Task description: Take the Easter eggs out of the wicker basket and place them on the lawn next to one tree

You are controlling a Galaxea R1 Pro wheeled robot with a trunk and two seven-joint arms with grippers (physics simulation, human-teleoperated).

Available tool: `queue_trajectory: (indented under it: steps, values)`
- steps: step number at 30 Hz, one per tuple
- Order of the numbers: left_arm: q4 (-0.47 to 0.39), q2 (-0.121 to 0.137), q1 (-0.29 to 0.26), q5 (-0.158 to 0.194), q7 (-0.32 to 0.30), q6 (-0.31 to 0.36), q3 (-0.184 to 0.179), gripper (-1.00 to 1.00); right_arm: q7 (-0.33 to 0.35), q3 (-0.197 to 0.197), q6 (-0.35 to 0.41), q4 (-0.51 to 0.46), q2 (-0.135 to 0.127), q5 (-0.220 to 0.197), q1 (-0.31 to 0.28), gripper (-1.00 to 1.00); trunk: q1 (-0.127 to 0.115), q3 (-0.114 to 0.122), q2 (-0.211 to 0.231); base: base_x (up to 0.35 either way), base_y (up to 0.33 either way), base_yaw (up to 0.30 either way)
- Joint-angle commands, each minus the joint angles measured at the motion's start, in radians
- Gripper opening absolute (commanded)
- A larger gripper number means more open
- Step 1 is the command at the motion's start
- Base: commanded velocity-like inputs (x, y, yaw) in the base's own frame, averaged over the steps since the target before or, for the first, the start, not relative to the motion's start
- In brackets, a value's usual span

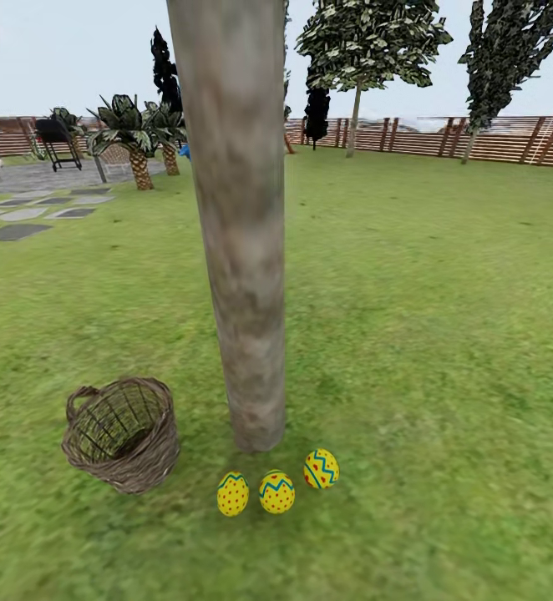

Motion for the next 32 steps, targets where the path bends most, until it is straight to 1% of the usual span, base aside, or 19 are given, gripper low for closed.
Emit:
queue_trajectory:
  steps: [1,4,10,12,14,15,18,21,27,29,31,32]
  values:
    - [0.003,0.0,0.0,0.007,-0.004,0.005,0.006,1.0,-0.003,0.008,0.0,0.002,0.0,-0.007,-0.001,1.0,-0.004,0.003,0.007,0.0,0.0,0.0]
    - [0.007,0.0,0.002,0.007,-0.004,0.003,0.005,1.0,-0.003,0.009,0.0,0.003,-0.001,-0.005,0.0,1.0,-0.016,0.012,0.028,0.0,0.0,0.0]
    - [0.01,0.0,0.026,0.007,-0.004,0.001,0.004,1.0,-0.003,0.01,0.0,0.002,-0.002,-0.006,0.0,1.0,-0.039,0.031,0.07,0.0,0.0,0.0]
    - [0.016,-0.004,0.029,0.007,-0.004,0.0,0.004,1.0,-0.003,0.01,0.0,0.002,-0.002,-0.006,0.0,1.0,-0.046,0.037,0.084,0.0,0.0,0.0]
    - [0.036,-0.017,0.035,0.007,-0.004,-0.021,0.004,1.0,-0.003,0.01,0.0,0.002,-0.001,-0.005,0.0,1.0,-0.054,0.043,0.098,0.0,0.0,0.0]
    - [0.041,-0.026,0.039,0.008,-0.004,-0.043,0.004,1.0,-0.003,0.01,0.0,0.002,-0.001,-0.005,0.0,1.0,-0.058,0.046,0.105,0.0,0.0,0.0]
    - [0.045,-0.036,0.046,0.008,-0.004,-0.068,0.004,1.0,-0.003,0.01,0.0,0.002,-0.002,-0.006,0.0,1.0,-0.069,0.056,0.126,0.0,0.0,0.0]
    - [0.046,-0.041,0.052,0.006,-0.004,-0.079,0.004,1.0,-0.003,0.01,0.0,0.002,-0.002,-0.005,0.0,1.0,-0.081,0.065,0.147,0.0,0.0,0.0]
    - [0.046,-0.044,0.057,0.005,-0.004,-0.083,0.003,1.0,-0.003,0.01,0.0,0.002,-0.002,-0.005,0.0,1.0,-0.104,0.084,0.189,0.0,0.0,0.0]
    - [0.046,-0.052,0.061,0.004,-0.004,-0.083,0.003,1.0,-0.003,0.01,0.0,0.002,-0.002,-0.005,0.0,1.0,-0.111,0.09,0.203,0.0,0.0,0.0]
    - [0.046,-0.059,0.065,-0.015,-0.004,-0.084,0.003,1.0,-0.003,0.01,0.0,0.002,-0.002,-0.005,0.0,1.0,-0.119,0.097,0.217,0.0,0.0,0.0]
    - [0.046,-0.062,0.067,-0.059,-0.003,-0.085,0.003,1.0,-0.003,0.01,0.0,0.002,-0.002,-0.005,0.0,1.0,-0.123,0.1,0.224,0.0,0.0,0.0]
